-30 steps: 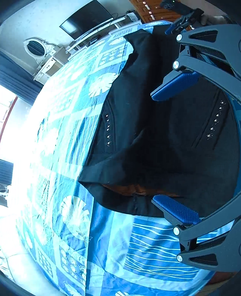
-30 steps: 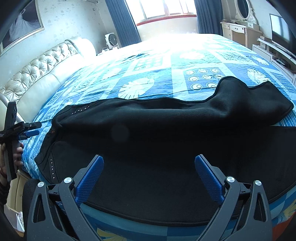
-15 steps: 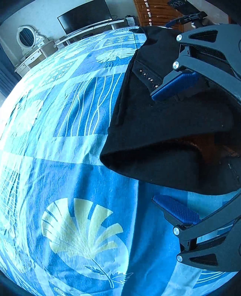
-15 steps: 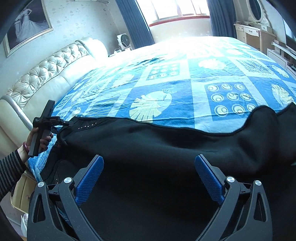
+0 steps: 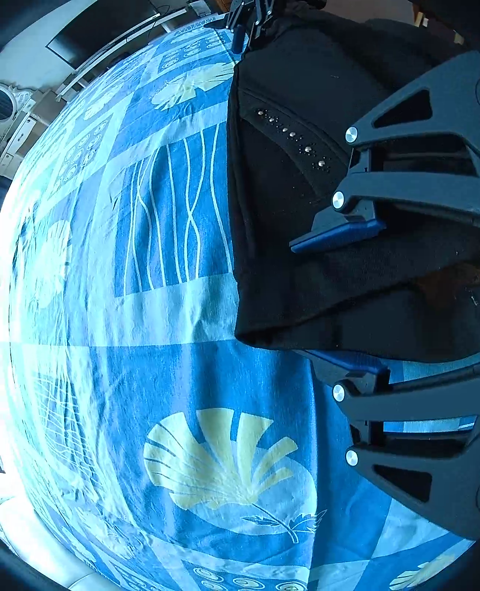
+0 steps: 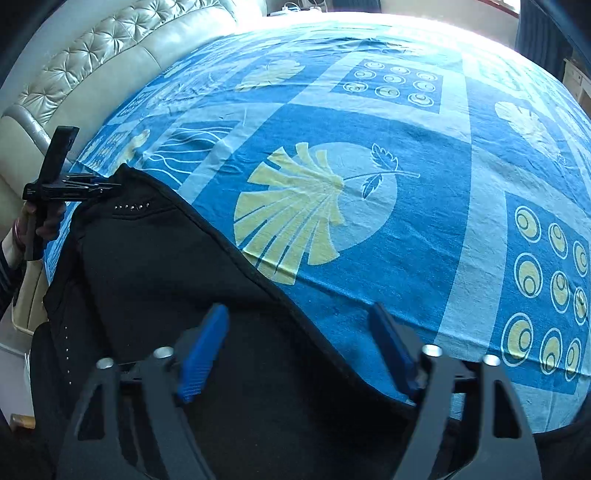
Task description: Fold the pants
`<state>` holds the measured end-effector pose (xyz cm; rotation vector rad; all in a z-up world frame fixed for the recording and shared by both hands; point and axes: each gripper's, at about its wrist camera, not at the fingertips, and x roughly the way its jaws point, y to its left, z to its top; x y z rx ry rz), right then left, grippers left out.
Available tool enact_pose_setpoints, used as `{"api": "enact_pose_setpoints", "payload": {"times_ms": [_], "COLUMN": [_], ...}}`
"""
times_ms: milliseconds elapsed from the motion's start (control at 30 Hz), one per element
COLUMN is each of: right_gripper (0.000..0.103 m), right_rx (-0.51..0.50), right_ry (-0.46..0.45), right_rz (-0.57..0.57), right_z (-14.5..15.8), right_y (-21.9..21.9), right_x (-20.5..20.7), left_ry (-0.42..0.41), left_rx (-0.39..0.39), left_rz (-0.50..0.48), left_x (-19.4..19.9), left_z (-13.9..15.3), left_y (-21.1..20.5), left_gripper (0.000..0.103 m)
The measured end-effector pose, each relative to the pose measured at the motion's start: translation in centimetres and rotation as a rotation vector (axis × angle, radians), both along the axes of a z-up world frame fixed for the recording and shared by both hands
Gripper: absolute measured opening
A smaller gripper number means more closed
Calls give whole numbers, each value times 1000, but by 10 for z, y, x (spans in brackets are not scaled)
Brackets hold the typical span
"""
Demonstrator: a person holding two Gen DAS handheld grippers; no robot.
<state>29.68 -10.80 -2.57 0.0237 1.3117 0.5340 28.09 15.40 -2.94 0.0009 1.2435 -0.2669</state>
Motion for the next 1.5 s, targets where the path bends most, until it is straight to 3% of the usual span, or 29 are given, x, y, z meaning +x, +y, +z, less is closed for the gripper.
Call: {"api": "enact_pose_setpoints", "payload": {"times_ms": [67, 133, 200, 400, 533, 867, 1067, 1233, 1333, 1433, 1500], "right_gripper": [11, 10, 10, 10, 10, 10, 10, 11, 16, 36, 41], "right_rx": [7, -1, -6, 35, -11, -5, -27, -78, -49, -10, 15], "right_ry": [2, -21, -83, -310, -408, -395, -340, -294, -285, -281, -271], "right_rz": [8, -4, -15, -41, 10, 32, 49, 62, 22, -9, -44], "right_z": [0, 9, 28, 106, 128, 93, 58, 27, 26, 35, 42], "right_y": [-1, -4, -7, -1, 16, 19, 26, 35, 30, 27, 23], "right_x": [-2, -2, -2, -26, -75, -179, -215, -234, -237, -243, -248], "left_ry": [-5, -11, -28, -116, -184, -261, -236, -155, -100, -82, -72], "left_rx": [-22, -62, -94, -204, -268, -342, -377, -359, -363, -404, -448], "left_rz": [-3, -1, 21, 49, 46, 40, 97, 150, 203, 278, 315], "left_x": [1, 3, 4, -8, -35, -136, -188, -217, -231, -249, -260], "left_z": [2, 6, 15, 49, 69, 83, 62, 27, 7, -2, -1], "left_y": [1, 4, 7, 28, 38, 49, 67, 74, 83, 97, 104], "left_gripper": [35, 16, 11, 6, 6, 6, 9, 9, 9, 10, 10]}}
